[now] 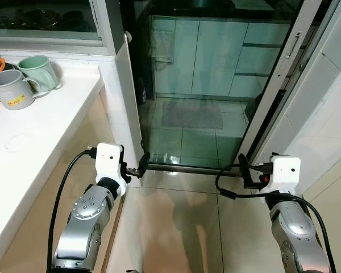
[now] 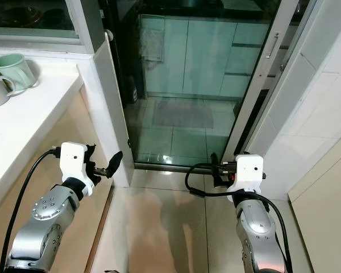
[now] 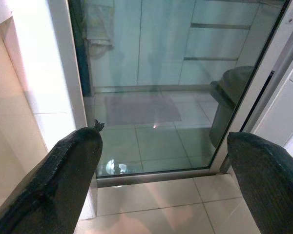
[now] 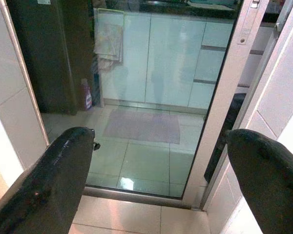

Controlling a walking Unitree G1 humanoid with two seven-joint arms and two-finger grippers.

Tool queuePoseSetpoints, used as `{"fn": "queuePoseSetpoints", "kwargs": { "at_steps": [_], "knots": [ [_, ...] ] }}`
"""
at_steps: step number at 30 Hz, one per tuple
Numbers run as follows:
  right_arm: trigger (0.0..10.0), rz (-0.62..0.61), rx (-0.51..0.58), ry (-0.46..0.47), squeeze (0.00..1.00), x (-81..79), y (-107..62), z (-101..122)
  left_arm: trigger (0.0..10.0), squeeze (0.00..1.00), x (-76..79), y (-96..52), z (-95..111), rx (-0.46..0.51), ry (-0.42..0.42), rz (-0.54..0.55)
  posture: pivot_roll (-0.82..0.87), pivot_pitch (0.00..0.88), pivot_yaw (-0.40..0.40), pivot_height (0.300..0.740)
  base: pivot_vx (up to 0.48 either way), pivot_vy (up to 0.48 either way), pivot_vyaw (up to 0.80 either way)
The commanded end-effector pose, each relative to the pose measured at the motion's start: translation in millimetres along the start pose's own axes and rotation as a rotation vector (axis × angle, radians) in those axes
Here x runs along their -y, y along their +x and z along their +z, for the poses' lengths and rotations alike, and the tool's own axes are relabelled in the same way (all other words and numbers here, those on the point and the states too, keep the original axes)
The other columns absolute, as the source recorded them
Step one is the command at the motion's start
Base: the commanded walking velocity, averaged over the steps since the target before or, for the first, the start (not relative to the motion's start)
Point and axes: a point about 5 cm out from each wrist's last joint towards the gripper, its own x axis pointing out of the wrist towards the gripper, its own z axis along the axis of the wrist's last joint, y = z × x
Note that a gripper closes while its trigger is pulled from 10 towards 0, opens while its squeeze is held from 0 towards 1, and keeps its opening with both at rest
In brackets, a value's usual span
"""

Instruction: Restocking fridge

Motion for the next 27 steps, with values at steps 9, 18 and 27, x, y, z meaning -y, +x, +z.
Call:
{"fn": "queuePoseSetpoints", "kwargs": {
  "at_steps": [9,18,27],
  "knots": [
    [10.0,-0.158,-0.008,0.124,0.0,-1.2,49.3,13,10.0,0.0,13.2,52.2,18,0.011,-0.029,-0.063,-0.13,0.0,0.101,0.74,0.0,0.0,0.0],
    [10.0,-0.099,0.026,-0.262,0.0,5.2,24.0,16,10.0,0.0,-24.2,14.7,16,0.125,-0.073,-0.008,-0.15,0.0,0.099,0.74,0.0,0.0,0.0],
    [10.0,-0.156,-0.048,-0.05,0.0,15.8,24.8,-2,10.0,0.0,-6.0,23.9,13,0.137,-0.084,-0.032,-0.14,0.0,0.062,0.74,0.0,0.0,0.0]
  ]
}}
